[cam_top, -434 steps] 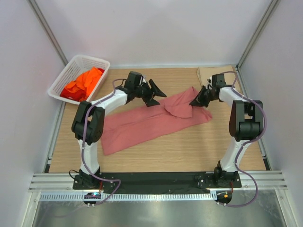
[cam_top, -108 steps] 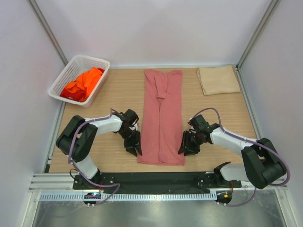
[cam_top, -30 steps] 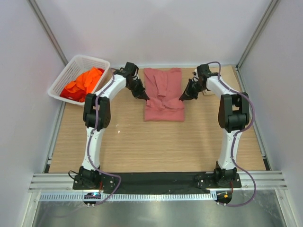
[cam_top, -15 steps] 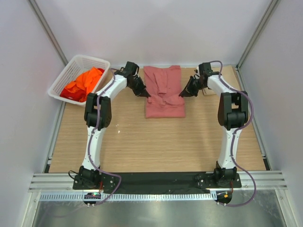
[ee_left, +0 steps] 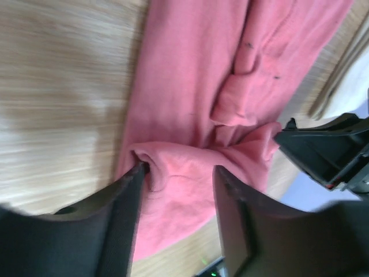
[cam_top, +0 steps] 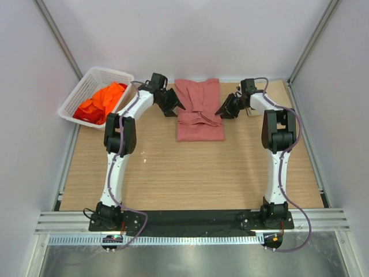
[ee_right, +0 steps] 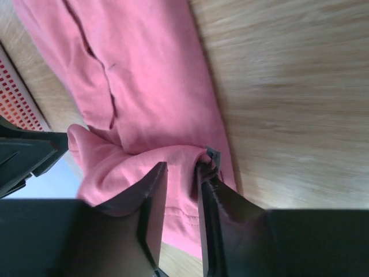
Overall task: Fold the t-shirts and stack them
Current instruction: Fold the tshirt
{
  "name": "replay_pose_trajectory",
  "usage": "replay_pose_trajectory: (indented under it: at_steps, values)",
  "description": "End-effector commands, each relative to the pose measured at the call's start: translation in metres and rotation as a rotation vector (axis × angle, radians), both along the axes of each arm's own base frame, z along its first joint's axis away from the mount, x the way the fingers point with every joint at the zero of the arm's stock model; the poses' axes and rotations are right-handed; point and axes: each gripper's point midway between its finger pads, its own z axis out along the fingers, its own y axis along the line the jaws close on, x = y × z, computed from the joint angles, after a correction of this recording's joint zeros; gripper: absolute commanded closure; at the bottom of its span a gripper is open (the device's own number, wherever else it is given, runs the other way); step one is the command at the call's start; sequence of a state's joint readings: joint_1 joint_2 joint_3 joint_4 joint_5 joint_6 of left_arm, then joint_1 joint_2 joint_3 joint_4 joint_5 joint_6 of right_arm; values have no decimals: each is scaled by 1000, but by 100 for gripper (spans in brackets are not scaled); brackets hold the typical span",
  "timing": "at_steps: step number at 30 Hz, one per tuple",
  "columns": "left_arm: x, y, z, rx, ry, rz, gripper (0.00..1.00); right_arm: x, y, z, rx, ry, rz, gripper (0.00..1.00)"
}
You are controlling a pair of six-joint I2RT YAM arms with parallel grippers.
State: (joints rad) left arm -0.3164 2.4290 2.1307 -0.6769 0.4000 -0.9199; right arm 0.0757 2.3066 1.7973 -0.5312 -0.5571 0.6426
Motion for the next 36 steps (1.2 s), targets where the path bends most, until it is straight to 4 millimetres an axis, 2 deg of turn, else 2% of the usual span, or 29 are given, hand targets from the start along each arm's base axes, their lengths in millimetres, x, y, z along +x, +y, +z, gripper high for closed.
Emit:
replay_pose_trajectory:
  at_steps: [1, 2, 3, 4, 5, 6, 9, 10, 11, 12, 13, 14, 15, 16, 17, 20, 21, 23, 25, 36]
  values:
    - [13, 17, 41, 45, -130, -14, 40, 17, -7, 43, -21, -109, 29, 61]
    - [12, 22, 49, 64, -153, -21, 30, 17, -16, 45, -66, -108, 19, 55]
    - [11, 28, 59, 93, -180, -20, 22, 17, -19, 59, -78, -126, 28, 51]
    - [3, 35, 57, 135, -192, -55, 5, 8, -23, 60, -101, -112, 57, 43]
    - [-1, 41, 77, 145, -229, -59, 3, 5, -32, 62, -147, -110, 51, 40]
    - [-7, 43, 80, 156, -228, -70, 3, -1, -35, 70, -172, -115, 58, 38]
    - [-36, 51, 76, 171, -201, -122, 6, -27, -43, 74, -213, -95, 97, 35]
    - [-46, 45, 76, 130, -190, -156, 10, -33, -42, 74, -205, -97, 108, 35]
    - [-64, 41, 67, 95, -155, -194, 15, -46, -37, 73, -171, -92, 127, 35]
    - [-69, 41, 61, 94, -145, -192, 15, -56, -37, 60, -169, -49, 128, 34]
    - [-79, 35, 60, 51, -130, -219, 18, -58, -30, 70, -126, -92, 142, 34]
    - [-85, 30, 54, 37, -130, -233, 20, -64, -28, 68, -113, -92, 145, 34]
    - [-97, 31, 44, 39, -99, -239, 21, -80, -28, 51, -106, -49, 149, 34]
    - [-101, 29, 37, 42, -86, -247, 22, -81, -29, 50, -110, -67, 148, 35]
    - [-106, 26, 30, 36, -76, -260, 23, -91, -28, 40, -104, -38, 153, 36]
    - [-110, 20, 13, 35, -44, -277, 28, -98, -26, 27, -82, -19, 160, 39]
    - [-110, 19, 2, 38, -22, -279, 30, -100, -26, 24, -84, -16, 168, 43]
    - [-110, 18, -6, 36, -2, -275, 30, -103, -27, 14, -91, 2, 171, 48]
    - [-109, 16, -17, 33, 22, -271, 33, -105, -26, 9, -86, 11, 177, 48]
    - [-120, 12, -28, 12, 59, -289, 40, -117, -19, -14, -39, 62, 199, 50]
